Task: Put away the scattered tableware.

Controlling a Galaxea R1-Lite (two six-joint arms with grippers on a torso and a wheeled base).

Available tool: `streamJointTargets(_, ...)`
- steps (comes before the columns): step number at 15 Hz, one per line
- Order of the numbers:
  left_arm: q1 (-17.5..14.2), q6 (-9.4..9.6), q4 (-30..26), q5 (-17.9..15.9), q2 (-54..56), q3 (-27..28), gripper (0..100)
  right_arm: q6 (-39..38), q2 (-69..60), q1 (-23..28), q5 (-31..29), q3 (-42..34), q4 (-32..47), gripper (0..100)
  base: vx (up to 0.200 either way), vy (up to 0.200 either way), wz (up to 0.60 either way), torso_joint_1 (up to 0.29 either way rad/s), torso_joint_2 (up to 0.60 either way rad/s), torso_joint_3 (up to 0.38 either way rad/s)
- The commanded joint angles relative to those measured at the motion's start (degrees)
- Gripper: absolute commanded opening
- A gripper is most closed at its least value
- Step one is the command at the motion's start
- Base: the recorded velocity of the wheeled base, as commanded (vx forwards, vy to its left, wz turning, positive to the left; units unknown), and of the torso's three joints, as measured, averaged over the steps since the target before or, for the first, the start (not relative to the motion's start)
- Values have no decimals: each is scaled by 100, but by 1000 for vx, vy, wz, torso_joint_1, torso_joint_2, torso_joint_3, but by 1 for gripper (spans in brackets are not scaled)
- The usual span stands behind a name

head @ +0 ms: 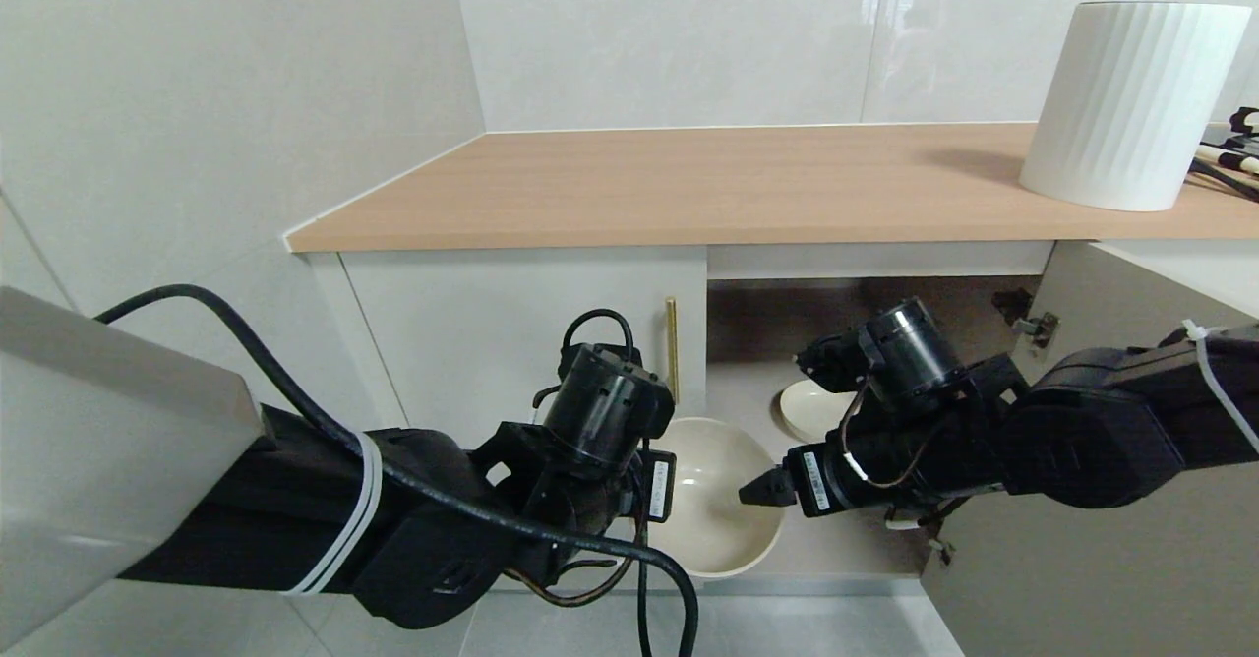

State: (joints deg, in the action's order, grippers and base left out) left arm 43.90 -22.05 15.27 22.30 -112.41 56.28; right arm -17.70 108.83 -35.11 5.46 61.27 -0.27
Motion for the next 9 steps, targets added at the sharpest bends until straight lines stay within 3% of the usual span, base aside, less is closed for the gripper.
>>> streamJointTargets(1,22,-1,2,3,105,-21,0,-58,183,-31,-1,43,-8,100,0,0,0,0,0,0)
streamJointTargets(3,31,-1,-7,3,132,-21,0,-76,280,-31,-1,78,-79,100,0,0,0,0,0,0)
streamJointTargets(4,31,-1,-7,3,123,-30,0,-120,324,-31,-10,78,-140,0,0,0,0,0,0,0)
streamJointTargets(9,75,-1,-16,-6,88,-47,0,-295,367,-57,8,78,-237,0,0,0,0,0,0,0)
